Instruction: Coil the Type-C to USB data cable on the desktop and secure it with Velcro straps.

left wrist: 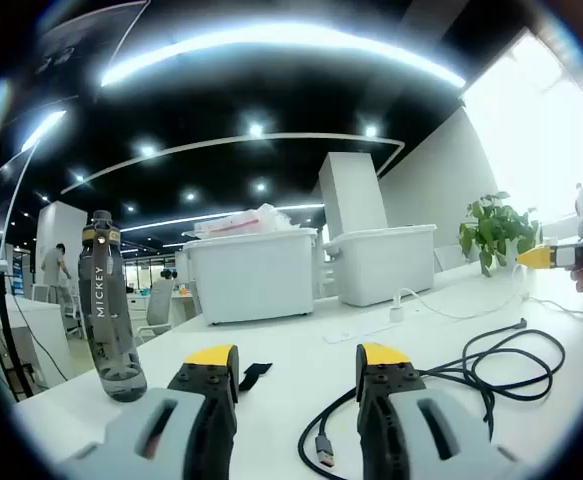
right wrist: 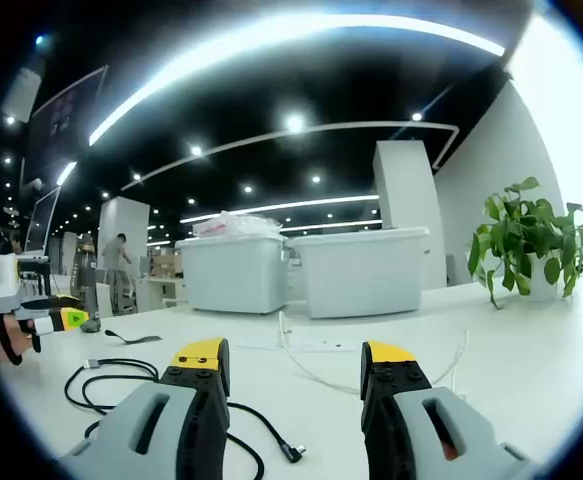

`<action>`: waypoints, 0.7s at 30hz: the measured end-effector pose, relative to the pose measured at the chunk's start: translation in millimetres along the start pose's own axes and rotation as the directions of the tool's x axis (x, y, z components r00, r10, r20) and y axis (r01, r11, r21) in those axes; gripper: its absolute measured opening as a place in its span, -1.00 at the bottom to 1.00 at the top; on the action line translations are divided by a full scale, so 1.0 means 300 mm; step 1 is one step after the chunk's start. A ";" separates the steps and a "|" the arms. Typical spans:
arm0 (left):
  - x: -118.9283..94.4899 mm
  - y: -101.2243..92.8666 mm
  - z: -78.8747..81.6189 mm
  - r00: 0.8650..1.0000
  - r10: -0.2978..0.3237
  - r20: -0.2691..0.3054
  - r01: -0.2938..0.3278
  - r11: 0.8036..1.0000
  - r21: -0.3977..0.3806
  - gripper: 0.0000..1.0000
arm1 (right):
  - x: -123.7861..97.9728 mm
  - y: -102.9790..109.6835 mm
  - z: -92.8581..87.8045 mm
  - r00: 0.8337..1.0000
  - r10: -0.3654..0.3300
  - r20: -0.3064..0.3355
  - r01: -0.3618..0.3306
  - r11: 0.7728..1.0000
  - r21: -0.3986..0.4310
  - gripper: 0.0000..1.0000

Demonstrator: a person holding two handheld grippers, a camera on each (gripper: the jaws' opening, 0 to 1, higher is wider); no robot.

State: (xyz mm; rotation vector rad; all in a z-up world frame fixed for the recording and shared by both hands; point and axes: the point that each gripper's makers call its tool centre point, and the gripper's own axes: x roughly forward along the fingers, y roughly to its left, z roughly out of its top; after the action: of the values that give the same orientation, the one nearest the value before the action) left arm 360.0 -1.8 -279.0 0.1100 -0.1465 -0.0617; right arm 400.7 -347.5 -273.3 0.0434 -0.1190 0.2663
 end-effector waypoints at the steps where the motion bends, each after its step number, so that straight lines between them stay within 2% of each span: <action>1: 0.001 0.000 0.000 1.000 -0.001 0.000 0.001 1.000 0.000 -0.05 | 0.000 0.000 -0.001 1.000 0.000 -0.001 0.000 1.000 0.000 0.04; 21: 0.009 0.011 -0.015 1.000 -0.001 -0.012 0.001 1.000 -0.001 -0.05 | 0.007 0.024 -0.015 1.000 0.016 -0.013 -0.015 1.000 0.009 0.04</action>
State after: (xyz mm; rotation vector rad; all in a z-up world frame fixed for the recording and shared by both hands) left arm 363.7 1.6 -282.7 0.1093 -0.1350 -0.0621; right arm 401.2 -339.9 -277.4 0.0493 -0.1049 0.2825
